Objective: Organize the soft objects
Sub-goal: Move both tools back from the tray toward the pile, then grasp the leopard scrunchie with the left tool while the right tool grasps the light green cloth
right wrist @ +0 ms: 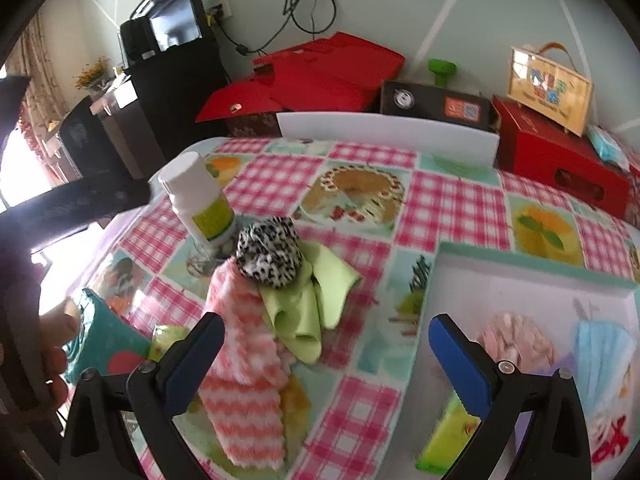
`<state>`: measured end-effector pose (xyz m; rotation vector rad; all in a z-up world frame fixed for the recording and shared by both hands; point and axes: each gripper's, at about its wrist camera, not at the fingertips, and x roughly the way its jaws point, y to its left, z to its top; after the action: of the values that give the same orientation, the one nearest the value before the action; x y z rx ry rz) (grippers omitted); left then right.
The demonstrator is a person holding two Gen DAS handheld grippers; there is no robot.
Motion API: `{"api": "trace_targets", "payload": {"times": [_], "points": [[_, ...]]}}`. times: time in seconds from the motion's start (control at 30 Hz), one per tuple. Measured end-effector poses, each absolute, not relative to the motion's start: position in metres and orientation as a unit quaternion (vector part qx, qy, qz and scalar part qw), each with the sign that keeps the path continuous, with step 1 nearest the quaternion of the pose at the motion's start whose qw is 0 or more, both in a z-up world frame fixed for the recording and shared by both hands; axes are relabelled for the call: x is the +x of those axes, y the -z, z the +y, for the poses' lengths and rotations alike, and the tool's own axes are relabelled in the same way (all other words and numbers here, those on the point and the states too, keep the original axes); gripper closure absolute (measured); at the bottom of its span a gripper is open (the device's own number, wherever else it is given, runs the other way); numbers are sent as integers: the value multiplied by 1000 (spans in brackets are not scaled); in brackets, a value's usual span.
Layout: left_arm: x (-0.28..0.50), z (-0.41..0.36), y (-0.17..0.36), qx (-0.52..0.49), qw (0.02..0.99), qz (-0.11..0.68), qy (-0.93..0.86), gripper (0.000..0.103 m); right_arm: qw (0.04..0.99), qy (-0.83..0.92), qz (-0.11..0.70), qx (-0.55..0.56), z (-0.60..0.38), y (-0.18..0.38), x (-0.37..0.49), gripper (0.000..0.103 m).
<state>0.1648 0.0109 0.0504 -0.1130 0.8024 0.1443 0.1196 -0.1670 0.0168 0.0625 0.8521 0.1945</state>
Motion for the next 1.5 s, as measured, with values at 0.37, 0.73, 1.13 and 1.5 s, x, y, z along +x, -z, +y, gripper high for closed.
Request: {"api": "trace_targets", "payload": {"times": [0.37, 0.73, 1.13, 1.5], "points": [[196, -18, -31, -49, 894, 444, -32, 8, 904, -91, 412, 64, -172, -5, 139, 0], [214, -28, -6, -77, 867, 493, 12, 8, 887, -105, 442, 85, -164, 14, 158, 19], [223, -37, 17, -98, 849, 516, 58, 47, 877, -99, 461, 93, -166, 28, 161, 45], [220, -39, 24, -112, 846, 515, 79, 69, 878, -110, 459, 82, -163, 29, 161, 56]]}}
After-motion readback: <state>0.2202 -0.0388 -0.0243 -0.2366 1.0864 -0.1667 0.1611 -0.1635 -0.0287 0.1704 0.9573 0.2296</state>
